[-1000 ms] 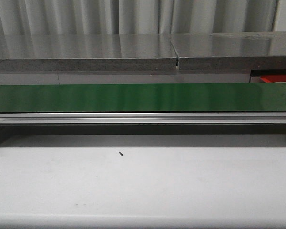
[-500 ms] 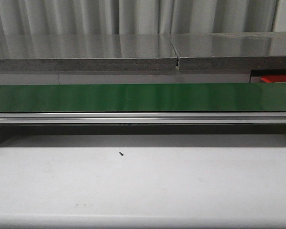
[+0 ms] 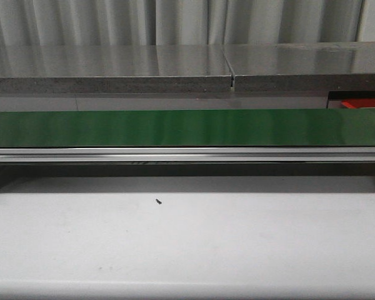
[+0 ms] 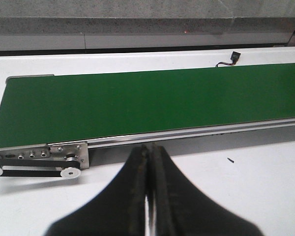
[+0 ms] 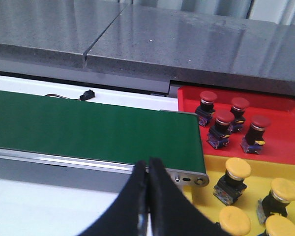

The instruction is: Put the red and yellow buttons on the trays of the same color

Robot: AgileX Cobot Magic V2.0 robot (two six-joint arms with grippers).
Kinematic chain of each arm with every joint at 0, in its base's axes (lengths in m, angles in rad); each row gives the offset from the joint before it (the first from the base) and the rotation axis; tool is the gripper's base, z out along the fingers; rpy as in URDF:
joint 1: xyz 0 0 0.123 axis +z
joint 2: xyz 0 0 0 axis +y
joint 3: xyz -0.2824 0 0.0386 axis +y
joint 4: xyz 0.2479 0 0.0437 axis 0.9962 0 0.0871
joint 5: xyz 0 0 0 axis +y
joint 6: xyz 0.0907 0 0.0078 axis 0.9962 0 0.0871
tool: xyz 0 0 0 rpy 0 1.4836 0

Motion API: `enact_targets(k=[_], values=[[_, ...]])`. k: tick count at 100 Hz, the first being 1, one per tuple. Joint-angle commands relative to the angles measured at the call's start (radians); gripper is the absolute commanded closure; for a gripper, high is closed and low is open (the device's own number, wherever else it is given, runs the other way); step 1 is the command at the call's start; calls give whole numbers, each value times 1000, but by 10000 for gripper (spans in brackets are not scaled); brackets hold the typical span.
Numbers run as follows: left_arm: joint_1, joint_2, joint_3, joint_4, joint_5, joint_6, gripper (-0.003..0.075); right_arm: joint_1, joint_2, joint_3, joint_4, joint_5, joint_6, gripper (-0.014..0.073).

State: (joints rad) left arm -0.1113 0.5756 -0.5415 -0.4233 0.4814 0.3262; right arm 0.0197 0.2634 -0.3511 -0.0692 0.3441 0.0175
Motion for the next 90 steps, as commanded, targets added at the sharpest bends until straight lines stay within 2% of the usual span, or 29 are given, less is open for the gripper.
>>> enact_targets(k=[1, 34, 44, 90], values=[[-7, 6, -28, -21, -70, -10, 739, 0, -55, 51, -43, -133, 44, 662], [-7, 6, -28, -21, -70, -10, 739, 0, -287, 326, -41, -236, 45, 662], [-7, 6, -28, -21, -70, -10, 739, 0, -289, 380, -30, -283, 45, 662], [-7, 6, -28, -21, -70, -10, 739, 0, -291, 378, -21, -275, 45, 662]])
